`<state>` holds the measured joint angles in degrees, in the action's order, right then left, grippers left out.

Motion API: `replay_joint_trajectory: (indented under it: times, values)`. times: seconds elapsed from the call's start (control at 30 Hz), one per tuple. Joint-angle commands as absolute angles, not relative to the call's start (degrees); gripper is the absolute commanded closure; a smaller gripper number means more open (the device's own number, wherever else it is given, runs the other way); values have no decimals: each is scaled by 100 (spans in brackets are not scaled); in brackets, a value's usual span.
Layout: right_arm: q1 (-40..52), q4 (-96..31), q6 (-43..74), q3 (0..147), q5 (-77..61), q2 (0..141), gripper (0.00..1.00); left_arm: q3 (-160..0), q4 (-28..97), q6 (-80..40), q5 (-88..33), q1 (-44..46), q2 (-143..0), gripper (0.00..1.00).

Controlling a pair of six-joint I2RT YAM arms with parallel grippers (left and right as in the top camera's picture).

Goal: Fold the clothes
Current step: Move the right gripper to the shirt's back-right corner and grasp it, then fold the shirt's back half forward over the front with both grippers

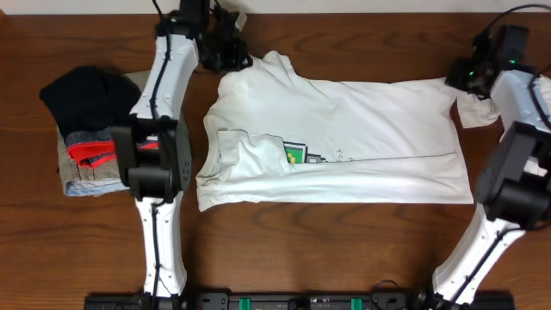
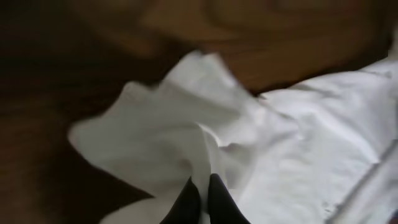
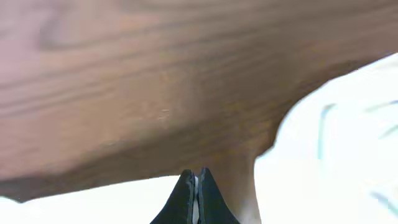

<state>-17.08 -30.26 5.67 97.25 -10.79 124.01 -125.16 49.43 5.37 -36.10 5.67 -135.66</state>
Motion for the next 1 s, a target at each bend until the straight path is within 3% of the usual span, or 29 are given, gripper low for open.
replay_joint_trajectory:
  times: [0.0,0.53,0.97]
  values:
    - [-1723,-3218,687,9708,-1055,12016,99,-12484,5168,556,-3686,521,-13388,94]
    - [-1870,-4827,685,9708,-1052,11858,99,-12484,6720,644,-3293,228,-13371,94]
    - [-2399,-5363,812,9706,-904,11861,99,-12484,7271,642,-3297,137,-13371,94]
